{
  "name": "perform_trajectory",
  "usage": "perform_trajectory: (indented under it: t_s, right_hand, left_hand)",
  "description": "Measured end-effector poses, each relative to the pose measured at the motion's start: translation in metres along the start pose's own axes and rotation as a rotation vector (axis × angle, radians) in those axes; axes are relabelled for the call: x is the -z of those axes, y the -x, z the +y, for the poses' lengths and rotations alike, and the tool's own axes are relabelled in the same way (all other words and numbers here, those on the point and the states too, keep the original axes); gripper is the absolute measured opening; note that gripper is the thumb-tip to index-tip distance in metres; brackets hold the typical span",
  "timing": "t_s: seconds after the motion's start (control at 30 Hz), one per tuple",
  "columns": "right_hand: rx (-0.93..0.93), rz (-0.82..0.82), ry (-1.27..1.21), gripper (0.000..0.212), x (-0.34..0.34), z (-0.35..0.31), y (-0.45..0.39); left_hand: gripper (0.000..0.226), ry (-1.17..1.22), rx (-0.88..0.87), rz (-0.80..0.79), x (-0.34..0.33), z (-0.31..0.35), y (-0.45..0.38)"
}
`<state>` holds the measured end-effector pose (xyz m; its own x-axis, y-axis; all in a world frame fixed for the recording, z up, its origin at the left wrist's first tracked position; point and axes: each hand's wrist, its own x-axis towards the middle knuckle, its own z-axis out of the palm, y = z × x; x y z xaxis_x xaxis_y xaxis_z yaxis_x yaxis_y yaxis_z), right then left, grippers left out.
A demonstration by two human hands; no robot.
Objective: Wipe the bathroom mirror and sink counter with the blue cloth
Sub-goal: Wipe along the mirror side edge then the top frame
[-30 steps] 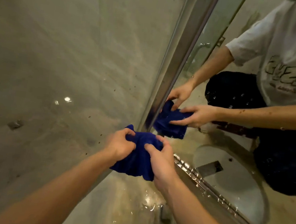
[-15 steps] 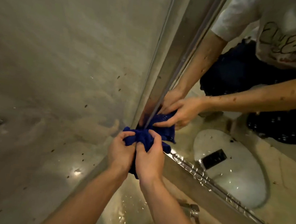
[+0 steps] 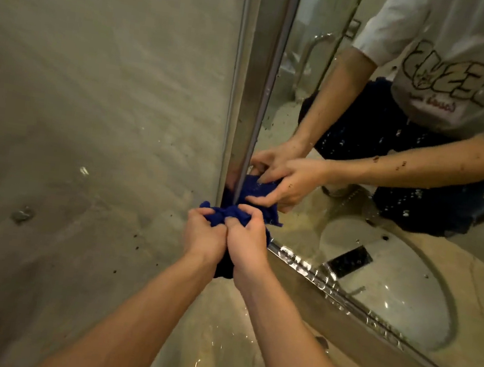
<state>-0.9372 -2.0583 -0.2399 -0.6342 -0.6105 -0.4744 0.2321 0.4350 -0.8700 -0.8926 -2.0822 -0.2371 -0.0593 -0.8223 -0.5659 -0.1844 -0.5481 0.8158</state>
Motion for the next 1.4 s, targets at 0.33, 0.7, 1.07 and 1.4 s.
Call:
perform_trajectory:
  t_s: [0.33, 0.7, 1.07, 1.4]
  right_hand:
    - [0.177, -0.003, 0.101, 0.029, 0.004, 0.019, 0.008]
    - [0.491, 0.045, -0.015, 0.023, 0.023, -0.014, 0.023]
    - [0.367, 0.038, 0.030, 0.029, 0.012, 0.011, 0.017]
    - [0.718, 0.152, 0.036, 0.017, 0.022, -0.032, 0.034]
  left_hand:
    - [0.047, 0.212, 0.006, 0.012, -0.007, -0.036, -0.036]
    - [0.029, 0.229, -0.211, 0.058, 0.000, 0.009, 0.022]
    - [0.030, 0.170, -0.071, 0.083, -0.004, -0.006, 0.005]
    - [0.018, 0.057, -0.460, 0.122, 0.008, 0.031, 0.033]
